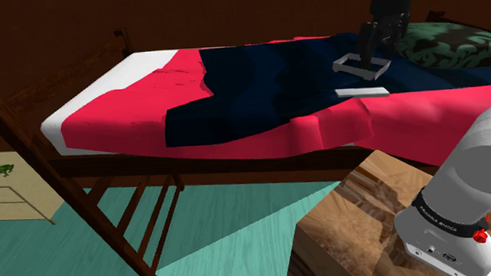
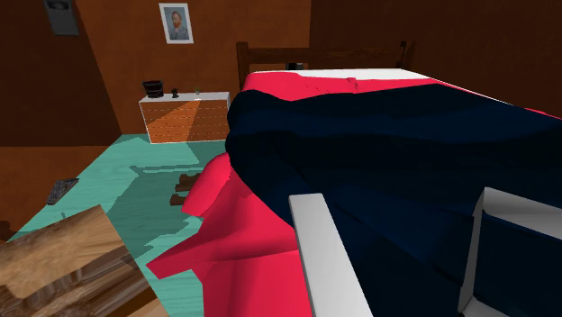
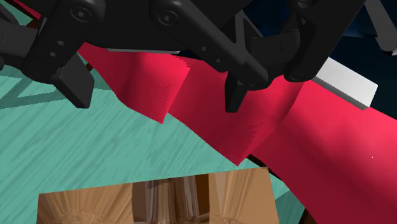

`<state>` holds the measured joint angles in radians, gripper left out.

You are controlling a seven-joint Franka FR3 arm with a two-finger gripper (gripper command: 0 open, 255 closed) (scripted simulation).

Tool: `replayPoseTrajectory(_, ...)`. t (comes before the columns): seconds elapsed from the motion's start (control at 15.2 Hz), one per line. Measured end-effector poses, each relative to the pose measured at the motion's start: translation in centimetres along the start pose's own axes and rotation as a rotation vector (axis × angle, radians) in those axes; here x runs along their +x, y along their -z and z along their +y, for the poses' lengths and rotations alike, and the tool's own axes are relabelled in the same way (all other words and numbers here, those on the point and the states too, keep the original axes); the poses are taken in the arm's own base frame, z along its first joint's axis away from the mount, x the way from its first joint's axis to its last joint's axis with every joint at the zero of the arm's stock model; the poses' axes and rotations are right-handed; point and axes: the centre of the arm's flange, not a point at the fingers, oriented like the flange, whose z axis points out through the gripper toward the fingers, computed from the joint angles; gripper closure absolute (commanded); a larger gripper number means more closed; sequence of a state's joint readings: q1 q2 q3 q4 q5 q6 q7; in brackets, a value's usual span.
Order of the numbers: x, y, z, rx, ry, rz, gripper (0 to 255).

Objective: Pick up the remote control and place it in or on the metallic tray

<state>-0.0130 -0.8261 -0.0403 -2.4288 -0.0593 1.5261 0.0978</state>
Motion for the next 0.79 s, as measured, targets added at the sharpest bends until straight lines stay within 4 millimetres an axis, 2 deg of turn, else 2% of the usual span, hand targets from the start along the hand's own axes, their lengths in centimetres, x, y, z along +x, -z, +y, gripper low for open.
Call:
replayPoseTrajectory(0.13,0.1,-0.2,0.5,0.0,0.012,0.002,0)
replayPoseTrajectory(0.26,0.0,-1.6,2.2,0.0,0.055,0.006,0)
replayPoseTrajectory(0.79,2.9,-7.1,10.6,-0.003,0.274,0.03,0)
